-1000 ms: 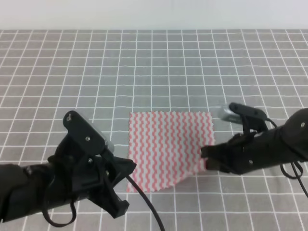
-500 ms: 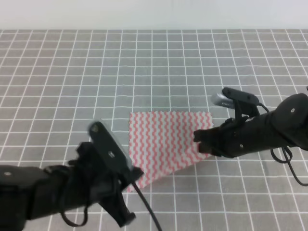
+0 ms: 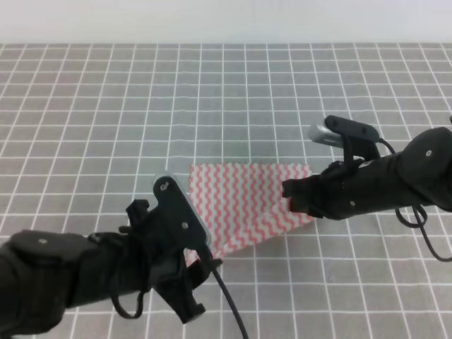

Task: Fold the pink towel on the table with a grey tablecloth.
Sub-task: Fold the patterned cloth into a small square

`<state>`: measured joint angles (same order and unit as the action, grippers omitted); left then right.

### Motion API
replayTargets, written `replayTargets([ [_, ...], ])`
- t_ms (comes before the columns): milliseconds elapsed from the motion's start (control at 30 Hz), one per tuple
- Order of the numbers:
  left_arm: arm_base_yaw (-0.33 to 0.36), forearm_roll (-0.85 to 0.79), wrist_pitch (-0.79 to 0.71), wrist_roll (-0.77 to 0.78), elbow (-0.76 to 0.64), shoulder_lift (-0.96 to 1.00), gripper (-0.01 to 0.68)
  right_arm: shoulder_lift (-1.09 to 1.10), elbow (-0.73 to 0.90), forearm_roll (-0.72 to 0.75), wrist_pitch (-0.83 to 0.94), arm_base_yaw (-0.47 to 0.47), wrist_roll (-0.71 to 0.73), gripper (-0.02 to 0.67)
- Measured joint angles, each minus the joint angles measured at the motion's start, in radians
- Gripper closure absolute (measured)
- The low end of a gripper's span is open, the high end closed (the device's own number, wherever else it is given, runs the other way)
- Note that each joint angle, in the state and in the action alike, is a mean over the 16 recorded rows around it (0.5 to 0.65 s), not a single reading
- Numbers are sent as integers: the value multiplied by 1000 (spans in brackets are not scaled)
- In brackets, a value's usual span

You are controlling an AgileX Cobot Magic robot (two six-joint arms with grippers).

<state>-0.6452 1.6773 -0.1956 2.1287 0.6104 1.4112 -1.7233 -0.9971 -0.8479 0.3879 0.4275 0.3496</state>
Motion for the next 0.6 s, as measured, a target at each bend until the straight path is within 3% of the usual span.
replayTargets([
  [133, 0, 0, 22, 43, 3, 31, 308, 0, -1, 2, -1, 0, 0, 663],
  [600, 0, 2, 105, 140, 44, 138, 295, 0, -1, 3, -4, 0, 11, 662],
])
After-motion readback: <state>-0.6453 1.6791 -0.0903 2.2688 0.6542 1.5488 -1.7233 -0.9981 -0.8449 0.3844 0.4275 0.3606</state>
